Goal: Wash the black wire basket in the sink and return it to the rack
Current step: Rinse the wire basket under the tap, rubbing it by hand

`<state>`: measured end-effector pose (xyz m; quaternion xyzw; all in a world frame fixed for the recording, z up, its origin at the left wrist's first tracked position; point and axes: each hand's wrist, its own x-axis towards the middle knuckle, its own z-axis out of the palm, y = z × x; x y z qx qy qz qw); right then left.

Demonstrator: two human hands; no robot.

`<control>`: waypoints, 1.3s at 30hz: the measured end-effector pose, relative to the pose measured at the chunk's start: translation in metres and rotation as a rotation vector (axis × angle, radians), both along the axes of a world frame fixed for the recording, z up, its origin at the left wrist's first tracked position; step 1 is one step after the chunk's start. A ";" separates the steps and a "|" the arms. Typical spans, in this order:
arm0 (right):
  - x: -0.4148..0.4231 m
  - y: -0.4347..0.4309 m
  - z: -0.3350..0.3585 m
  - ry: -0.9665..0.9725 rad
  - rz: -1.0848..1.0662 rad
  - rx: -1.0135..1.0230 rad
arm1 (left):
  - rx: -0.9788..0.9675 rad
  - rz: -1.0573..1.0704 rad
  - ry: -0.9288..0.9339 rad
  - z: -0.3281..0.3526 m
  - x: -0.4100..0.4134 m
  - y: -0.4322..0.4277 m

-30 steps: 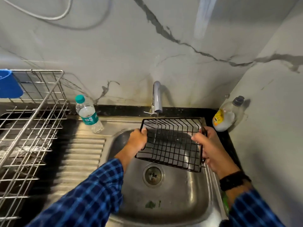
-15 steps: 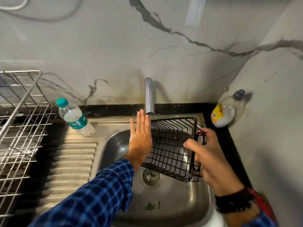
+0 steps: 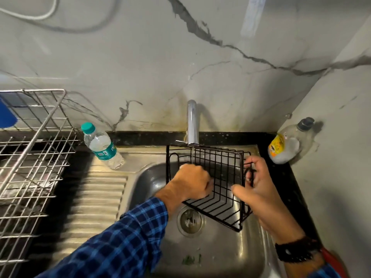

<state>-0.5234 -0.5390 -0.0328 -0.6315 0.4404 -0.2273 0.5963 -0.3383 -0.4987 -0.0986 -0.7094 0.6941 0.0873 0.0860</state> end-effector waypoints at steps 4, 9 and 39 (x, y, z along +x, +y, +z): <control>-0.008 0.002 -0.001 -0.002 0.092 -0.028 | 0.016 -0.290 -0.120 0.007 0.018 -0.019; -0.010 0.009 -0.005 0.014 0.036 -0.056 | 0.197 -0.447 -0.434 0.005 0.012 -0.031; -0.017 0.037 -0.039 0.150 0.354 -0.460 | -0.105 1.399 2.159 -0.011 0.006 0.034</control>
